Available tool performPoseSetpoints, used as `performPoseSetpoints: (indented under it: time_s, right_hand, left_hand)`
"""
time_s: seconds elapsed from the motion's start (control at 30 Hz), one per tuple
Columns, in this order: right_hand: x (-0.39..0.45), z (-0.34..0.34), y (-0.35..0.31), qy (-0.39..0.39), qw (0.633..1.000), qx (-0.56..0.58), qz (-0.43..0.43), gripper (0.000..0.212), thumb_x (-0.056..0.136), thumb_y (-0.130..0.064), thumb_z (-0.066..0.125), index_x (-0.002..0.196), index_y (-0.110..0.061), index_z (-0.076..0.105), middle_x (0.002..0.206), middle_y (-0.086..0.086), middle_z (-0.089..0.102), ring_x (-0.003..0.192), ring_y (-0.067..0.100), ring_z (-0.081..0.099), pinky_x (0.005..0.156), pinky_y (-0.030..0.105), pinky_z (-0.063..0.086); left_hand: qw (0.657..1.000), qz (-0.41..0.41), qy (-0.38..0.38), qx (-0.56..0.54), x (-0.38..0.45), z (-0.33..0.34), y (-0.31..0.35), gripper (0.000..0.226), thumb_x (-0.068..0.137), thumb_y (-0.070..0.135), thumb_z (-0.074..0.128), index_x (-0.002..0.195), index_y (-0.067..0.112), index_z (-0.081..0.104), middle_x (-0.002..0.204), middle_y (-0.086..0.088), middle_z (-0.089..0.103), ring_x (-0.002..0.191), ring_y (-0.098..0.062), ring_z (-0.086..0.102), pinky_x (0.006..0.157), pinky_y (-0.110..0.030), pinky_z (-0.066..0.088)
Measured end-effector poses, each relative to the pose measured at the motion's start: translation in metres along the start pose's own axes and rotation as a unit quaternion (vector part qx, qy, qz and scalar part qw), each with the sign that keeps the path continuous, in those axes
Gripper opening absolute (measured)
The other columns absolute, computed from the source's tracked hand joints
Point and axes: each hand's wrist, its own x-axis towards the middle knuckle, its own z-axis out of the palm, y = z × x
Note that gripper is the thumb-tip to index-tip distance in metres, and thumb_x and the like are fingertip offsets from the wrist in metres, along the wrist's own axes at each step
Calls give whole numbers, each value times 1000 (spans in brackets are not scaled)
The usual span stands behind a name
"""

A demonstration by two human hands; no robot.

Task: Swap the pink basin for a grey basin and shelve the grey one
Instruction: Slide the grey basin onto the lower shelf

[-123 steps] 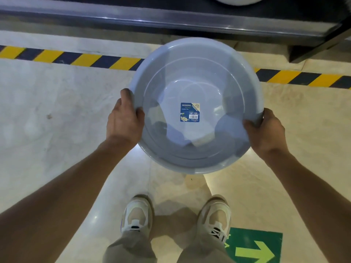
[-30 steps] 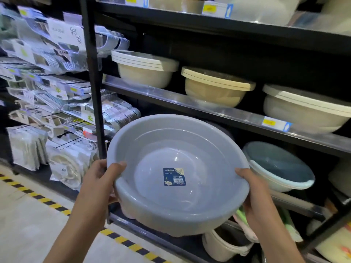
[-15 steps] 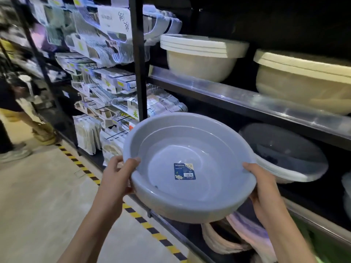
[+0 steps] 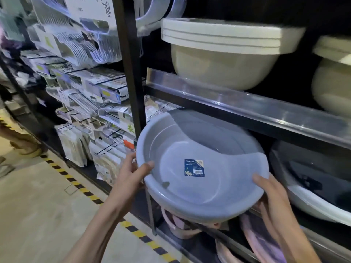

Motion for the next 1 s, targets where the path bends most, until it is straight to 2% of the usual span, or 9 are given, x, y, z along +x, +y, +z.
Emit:
performPoseSetpoints:
  time_s: [0.07,0.17,0.3,0.47,0.57,0.7,0.8,0.9,1.0]
  right_hand:
    - [7,9,5,22,1000,-3,-4,33,96,-16,56,127,-15,64,122,11,73,115,35,66,100,53,46]
    - [15,23,9,56,998,-1,-15,35,95,-14,55,129,-13,62,122,12,72,118,35,63,100,53,46]
    - [27,30,17,96,995,-8,-40,36,96,-7,54,132,-7,59,126,17,69,122,39,60,107,58,41]
    - [47,24,25,125,990,12,-63,31,96,-6,54,126,0,60,125,21,68,117,35,63,103,51,43]
    - [63,16,25,137,988,21,-68,18,95,-10,58,107,4,59,105,22,64,101,32,61,90,42,46]
    - [95,8,29,176,981,65,-45,41,94,-10,60,119,22,54,112,32,67,110,38,64,89,36,53]
    - [115,8,32,178,982,53,-38,33,94,2,50,86,-4,82,94,13,79,93,24,73,78,24,59]
    - [133,11,38,178,981,63,-52,25,93,-1,57,111,-5,74,110,11,77,99,21,73,83,26,59]
    - [149,6,53,197,976,71,-66,42,91,-3,62,133,-1,59,130,14,67,120,29,62,101,37,50]
  left_hand:
    - [999,2,-45,8,28,-6,-7,63,69,45,76,127,31,56,116,-10,69,95,-25,74,73,-48,62]
    - [995,10,-98,20,63,-10,-12,69,69,48,75,131,27,54,106,-9,70,77,-9,74,56,-26,58]
    - [986,-9,-165,-16,105,-6,-21,70,71,41,79,134,29,53,115,-5,73,101,-25,73,81,-43,61]
    - [976,-1,-218,-8,146,13,-33,62,78,41,77,135,32,54,126,-3,70,110,-28,69,89,-53,57]
    - [972,-5,-234,-14,169,27,-39,58,79,42,77,132,32,56,126,-2,70,112,-28,68,89,-55,56]
    - [976,-31,-214,-14,196,45,-39,55,69,50,82,113,24,60,107,-1,73,97,-19,73,75,-33,59]
    - [977,-45,-208,-20,213,58,-38,53,64,45,82,104,20,58,83,7,76,77,-9,74,59,-20,55]
    - [974,-44,-218,-37,228,66,-40,57,61,34,76,114,22,61,96,2,80,87,-14,76,63,-23,57]
    - [975,-50,-215,-30,237,67,-49,50,60,29,71,110,24,68,99,1,80,96,-17,74,71,-28,59]
